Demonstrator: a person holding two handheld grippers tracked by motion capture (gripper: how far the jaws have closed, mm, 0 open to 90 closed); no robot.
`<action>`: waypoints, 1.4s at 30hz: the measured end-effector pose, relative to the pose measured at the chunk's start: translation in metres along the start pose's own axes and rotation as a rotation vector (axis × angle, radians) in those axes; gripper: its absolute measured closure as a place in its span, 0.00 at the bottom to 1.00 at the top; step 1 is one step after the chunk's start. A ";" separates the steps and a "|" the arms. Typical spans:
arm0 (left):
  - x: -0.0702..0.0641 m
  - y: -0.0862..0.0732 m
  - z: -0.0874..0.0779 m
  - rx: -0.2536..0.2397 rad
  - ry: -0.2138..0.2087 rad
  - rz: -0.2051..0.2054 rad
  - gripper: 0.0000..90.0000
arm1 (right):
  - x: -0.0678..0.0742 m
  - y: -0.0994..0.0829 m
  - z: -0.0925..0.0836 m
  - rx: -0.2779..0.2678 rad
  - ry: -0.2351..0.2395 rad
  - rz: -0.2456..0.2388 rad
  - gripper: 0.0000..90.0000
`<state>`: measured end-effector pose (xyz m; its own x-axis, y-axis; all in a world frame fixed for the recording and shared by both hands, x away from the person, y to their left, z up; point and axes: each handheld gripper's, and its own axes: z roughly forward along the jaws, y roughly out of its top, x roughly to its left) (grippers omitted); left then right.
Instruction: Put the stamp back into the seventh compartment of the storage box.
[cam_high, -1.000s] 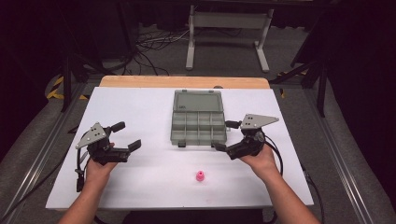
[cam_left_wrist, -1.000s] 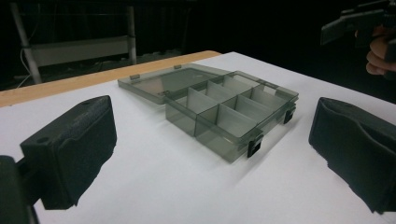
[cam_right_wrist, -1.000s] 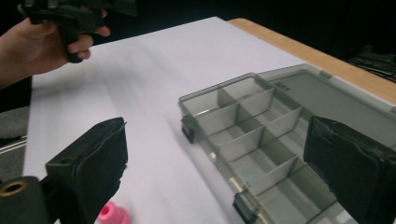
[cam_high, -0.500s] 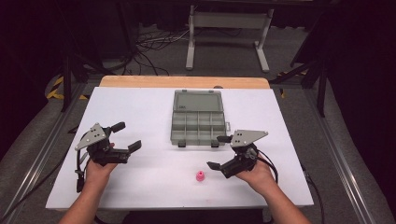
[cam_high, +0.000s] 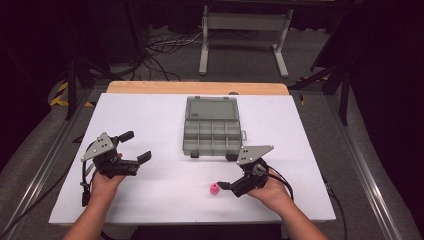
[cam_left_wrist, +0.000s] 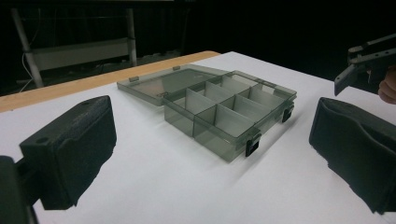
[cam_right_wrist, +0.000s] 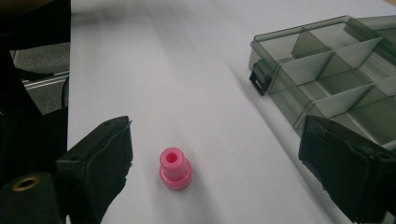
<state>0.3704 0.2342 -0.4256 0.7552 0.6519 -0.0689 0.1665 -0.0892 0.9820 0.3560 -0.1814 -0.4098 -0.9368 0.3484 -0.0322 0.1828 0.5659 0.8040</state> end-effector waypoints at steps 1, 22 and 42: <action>0.000 0.000 0.000 -0.002 0.000 0.000 0.02 | 0.001 0.000 0.002 0.006 0.008 -0.001 0.13; 0.000 0.000 -0.001 0.000 0.002 0.003 0.02 | 0.015 -0.014 0.040 0.129 0.081 -0.043 0.24; -0.001 -0.001 0.000 0.006 -0.007 0.004 0.02 | 0.017 -0.021 0.051 0.208 0.082 -0.085 0.66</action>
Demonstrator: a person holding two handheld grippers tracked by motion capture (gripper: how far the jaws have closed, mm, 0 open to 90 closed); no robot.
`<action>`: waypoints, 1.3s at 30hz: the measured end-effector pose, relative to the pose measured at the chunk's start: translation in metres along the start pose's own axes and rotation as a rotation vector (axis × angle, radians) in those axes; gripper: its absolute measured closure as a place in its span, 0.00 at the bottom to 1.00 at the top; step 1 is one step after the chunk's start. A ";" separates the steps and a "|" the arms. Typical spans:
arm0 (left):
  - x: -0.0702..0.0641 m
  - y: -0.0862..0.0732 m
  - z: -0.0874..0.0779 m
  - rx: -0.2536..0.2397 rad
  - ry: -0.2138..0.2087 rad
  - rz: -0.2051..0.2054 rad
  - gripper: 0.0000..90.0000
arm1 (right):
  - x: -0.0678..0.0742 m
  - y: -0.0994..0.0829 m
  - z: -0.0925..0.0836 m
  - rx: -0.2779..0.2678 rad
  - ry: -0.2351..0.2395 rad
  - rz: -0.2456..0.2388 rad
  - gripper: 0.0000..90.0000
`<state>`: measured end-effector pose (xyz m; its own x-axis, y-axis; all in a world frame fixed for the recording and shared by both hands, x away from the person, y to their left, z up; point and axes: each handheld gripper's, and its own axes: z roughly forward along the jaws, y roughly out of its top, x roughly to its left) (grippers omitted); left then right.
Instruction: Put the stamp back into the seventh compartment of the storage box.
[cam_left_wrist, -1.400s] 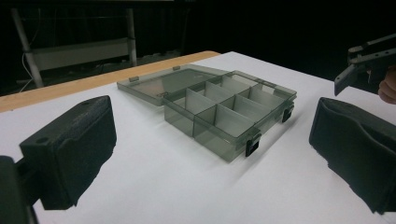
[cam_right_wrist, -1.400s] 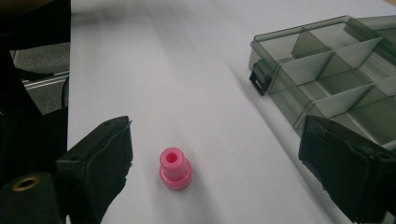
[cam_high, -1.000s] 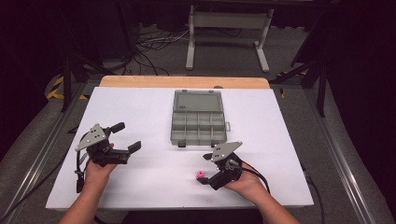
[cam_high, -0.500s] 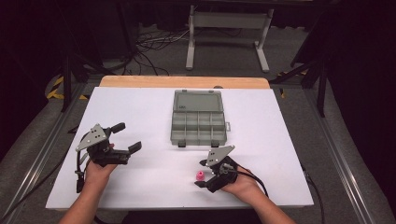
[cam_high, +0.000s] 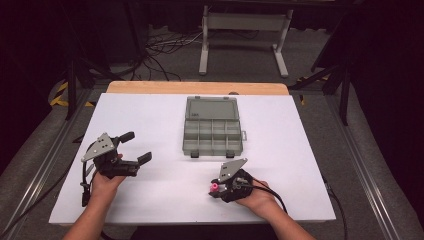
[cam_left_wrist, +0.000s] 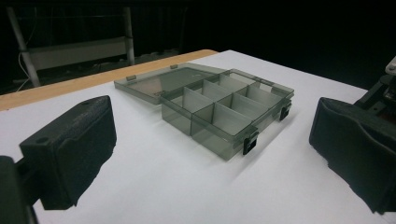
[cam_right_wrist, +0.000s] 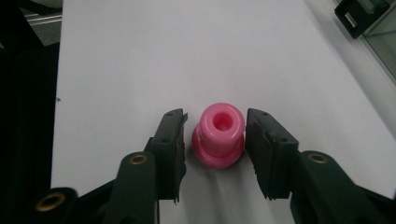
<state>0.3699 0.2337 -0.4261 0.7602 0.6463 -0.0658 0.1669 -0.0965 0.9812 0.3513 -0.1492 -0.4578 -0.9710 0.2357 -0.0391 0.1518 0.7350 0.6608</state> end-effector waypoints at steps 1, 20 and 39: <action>0.000 0.000 0.000 -0.002 0.000 -0.001 0.02 | 0.000 0.000 0.000 0.002 -0.001 0.000 0.69; 0.000 0.000 0.000 -0.002 0.003 -0.007 0.02 | -0.001 0.005 -0.012 -0.007 -0.032 -0.023 0.71; 0.001 0.000 0.000 -0.001 0.002 -0.008 0.02 | -0.012 0.027 -0.038 -0.050 -0.069 -0.043 0.71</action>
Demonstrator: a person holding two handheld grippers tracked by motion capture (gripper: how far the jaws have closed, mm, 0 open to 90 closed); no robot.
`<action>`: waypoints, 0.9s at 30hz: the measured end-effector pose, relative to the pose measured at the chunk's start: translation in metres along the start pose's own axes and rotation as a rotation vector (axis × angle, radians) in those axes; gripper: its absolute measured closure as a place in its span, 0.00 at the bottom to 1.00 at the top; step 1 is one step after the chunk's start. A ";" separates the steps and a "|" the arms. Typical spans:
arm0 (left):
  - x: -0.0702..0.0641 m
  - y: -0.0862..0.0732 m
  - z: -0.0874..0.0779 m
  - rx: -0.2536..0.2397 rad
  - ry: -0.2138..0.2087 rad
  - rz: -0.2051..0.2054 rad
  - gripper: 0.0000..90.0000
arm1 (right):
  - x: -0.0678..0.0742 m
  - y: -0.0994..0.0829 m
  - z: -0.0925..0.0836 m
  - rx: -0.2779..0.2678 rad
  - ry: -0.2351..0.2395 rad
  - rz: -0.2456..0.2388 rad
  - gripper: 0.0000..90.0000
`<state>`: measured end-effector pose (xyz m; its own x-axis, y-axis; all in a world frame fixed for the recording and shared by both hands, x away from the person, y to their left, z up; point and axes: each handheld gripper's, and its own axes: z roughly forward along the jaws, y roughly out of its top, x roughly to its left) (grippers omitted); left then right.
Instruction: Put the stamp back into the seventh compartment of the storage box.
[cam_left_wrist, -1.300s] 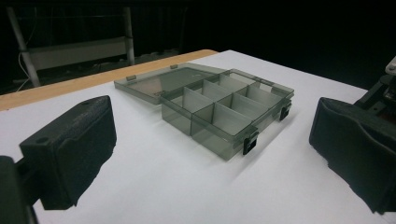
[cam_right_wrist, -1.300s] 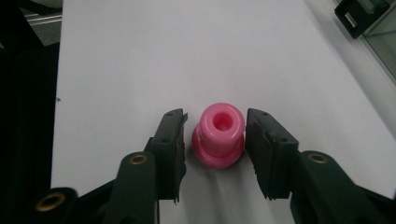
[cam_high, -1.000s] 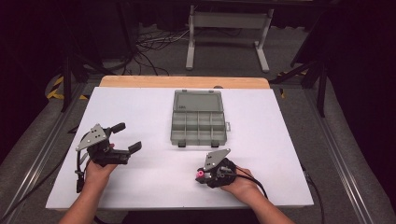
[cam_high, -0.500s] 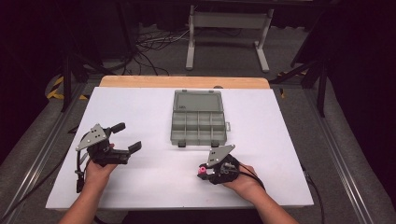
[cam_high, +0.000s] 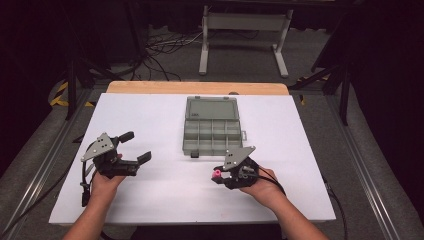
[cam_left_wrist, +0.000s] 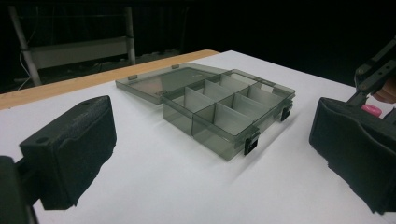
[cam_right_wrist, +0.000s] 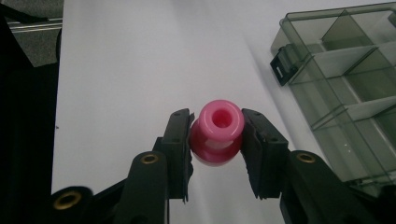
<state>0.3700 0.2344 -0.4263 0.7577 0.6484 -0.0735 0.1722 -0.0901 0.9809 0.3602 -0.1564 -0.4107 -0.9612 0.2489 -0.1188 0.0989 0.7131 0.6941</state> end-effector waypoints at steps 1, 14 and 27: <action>0.000 0.000 0.000 -0.001 0.001 0.000 0.02 | -0.001 0.001 -0.001 0.000 -0.001 -0.001 0.71; 0.001 0.000 0.000 0.002 0.002 0.002 0.02 | -0.013 0.016 -0.010 -0.005 -0.028 -0.013 0.71; 0.001 0.000 0.000 0.002 0.001 0.002 0.02 | -0.032 0.020 -0.018 -0.009 -0.041 0.011 0.71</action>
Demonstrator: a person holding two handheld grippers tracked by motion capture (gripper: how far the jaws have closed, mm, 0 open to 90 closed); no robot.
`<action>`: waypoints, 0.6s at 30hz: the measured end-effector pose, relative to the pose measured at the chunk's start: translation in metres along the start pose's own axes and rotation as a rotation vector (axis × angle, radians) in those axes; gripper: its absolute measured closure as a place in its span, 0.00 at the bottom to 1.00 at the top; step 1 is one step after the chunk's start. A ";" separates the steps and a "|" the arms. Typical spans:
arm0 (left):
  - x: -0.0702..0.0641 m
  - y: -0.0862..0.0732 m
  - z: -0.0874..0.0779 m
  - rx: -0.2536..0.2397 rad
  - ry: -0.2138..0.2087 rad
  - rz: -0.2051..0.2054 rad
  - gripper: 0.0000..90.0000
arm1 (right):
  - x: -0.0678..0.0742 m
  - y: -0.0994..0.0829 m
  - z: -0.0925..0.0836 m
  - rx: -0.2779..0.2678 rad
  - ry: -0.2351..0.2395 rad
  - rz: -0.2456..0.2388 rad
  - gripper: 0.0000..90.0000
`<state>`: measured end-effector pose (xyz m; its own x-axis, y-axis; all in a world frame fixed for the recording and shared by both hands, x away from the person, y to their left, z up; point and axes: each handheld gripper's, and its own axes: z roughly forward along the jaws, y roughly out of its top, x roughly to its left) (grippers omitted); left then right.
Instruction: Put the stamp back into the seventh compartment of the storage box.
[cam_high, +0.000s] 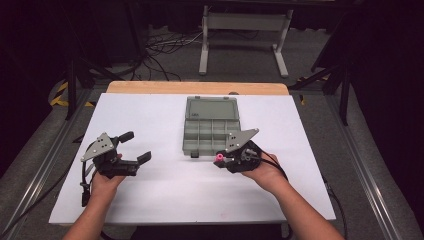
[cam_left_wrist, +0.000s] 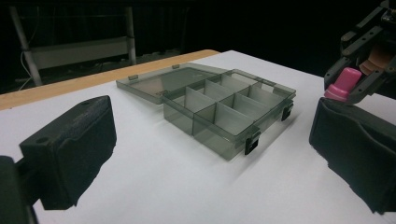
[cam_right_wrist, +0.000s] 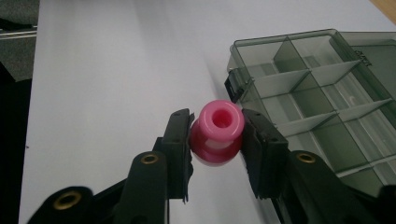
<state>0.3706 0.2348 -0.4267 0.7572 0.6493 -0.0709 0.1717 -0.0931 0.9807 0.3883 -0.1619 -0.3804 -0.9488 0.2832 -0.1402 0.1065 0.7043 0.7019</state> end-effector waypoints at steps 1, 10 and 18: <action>0.000 0.000 0.000 0.003 0.001 0.000 0.02 | -0.002 0.000 -0.001 -0.003 -0.002 0.004 0.71; 0.000 0.000 0.000 0.000 0.001 0.001 0.02 | -0.014 0.003 -0.007 -0.014 -0.022 0.021 0.71; 0.000 0.000 0.000 0.000 0.001 -0.001 0.02 | -0.026 0.007 -0.012 -0.013 -0.039 0.038 0.71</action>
<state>0.3707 0.2350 -0.4269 0.7562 0.6504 -0.0714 0.1725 -0.0930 0.9806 0.4104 -0.1722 -0.3636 -0.9316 0.3353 -0.1403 0.1383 0.6840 0.7163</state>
